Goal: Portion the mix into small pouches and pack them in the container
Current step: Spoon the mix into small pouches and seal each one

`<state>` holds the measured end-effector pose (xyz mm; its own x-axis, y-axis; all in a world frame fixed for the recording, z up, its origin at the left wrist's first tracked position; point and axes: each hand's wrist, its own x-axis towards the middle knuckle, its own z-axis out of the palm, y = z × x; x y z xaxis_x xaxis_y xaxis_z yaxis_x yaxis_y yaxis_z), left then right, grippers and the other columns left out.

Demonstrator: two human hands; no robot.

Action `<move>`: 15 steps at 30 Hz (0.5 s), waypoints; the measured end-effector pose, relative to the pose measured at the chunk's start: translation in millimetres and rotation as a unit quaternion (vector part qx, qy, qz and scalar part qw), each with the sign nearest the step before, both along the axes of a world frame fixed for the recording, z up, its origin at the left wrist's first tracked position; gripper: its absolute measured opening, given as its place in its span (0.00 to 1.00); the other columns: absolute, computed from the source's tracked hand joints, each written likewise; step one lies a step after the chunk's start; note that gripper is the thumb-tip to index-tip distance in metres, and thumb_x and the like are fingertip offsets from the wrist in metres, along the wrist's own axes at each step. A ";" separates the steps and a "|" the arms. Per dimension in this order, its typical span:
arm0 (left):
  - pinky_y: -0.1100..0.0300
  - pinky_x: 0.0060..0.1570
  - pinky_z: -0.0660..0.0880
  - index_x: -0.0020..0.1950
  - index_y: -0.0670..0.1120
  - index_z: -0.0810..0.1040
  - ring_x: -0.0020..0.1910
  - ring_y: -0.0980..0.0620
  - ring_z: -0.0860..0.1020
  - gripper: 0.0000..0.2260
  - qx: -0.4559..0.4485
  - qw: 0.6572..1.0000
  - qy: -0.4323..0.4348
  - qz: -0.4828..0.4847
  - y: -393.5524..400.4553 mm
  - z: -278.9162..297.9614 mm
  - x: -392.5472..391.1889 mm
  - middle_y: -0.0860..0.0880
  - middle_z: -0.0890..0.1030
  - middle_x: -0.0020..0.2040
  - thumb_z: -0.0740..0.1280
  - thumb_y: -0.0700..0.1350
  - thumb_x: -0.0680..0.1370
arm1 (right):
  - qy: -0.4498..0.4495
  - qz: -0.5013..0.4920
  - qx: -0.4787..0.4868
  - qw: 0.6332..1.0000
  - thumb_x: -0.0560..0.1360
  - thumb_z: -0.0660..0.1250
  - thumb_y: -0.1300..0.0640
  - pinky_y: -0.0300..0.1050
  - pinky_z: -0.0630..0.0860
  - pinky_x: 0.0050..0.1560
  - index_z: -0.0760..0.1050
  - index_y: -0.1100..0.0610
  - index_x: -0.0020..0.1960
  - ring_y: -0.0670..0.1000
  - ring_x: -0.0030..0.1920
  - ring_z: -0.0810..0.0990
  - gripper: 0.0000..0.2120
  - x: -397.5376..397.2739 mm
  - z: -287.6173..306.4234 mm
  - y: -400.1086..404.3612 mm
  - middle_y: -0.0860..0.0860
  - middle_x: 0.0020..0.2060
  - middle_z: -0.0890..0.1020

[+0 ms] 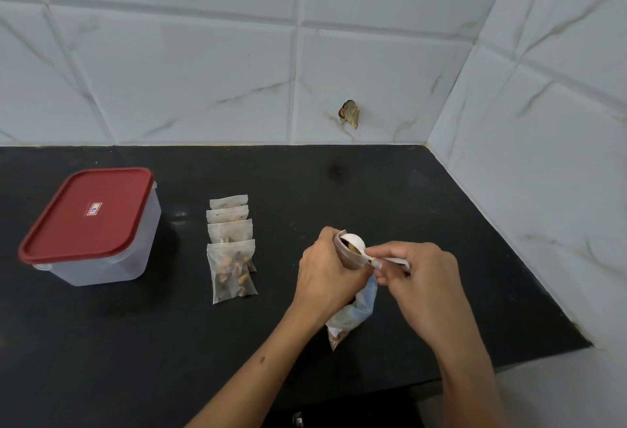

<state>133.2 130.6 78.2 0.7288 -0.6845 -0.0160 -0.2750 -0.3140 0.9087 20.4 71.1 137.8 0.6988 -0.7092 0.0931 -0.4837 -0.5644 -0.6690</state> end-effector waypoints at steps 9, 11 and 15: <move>0.71 0.37 0.74 0.50 0.48 0.71 0.40 0.63 0.78 0.16 -0.111 0.994 0.017 -0.003 -1.0 -2.6 0.7 0.54 0.78 0.41 0.75 0.41 0.68 | 0.003 0.021 -0.066 0.998 0.77 0.65 0.64 0.27 0.69 0.50 0.82 0.55 0.55 0.46 0.53 0.80 0.11 -0.9 12.6 0.9 0.51 0.51 0.84; 0.71 0.37 0.74 0.50 0.48 0.71 0.40 0.65 0.77 0.16 -0.121 0.992 0.017 -0.004 -1.9 -1.6 1.3 0.55 0.78 0.41 0.76 0.41 0.68 | -0.001 0.018 -0.079 0.997 0.77 0.65 0.64 0.24 0.68 0.47 0.83 0.56 0.55 0.46 0.52 0.80 0.11 0.1 10.9 0.7 0.51 0.51 0.84; 0.71 0.37 0.74 0.49 0.47 0.72 0.41 0.66 0.77 0.17 -0.145 0.989 0.012 0.003 -1.8 0.1 2.9 0.56 0.78 0.41 0.76 0.40 0.68 | -0.020 0.033 -0.081 0.996 0.75 0.67 0.65 0.27 0.73 0.50 0.84 0.55 0.52 0.44 0.49 0.81 0.10 1.1 8.6 2.6 0.50 0.48 0.85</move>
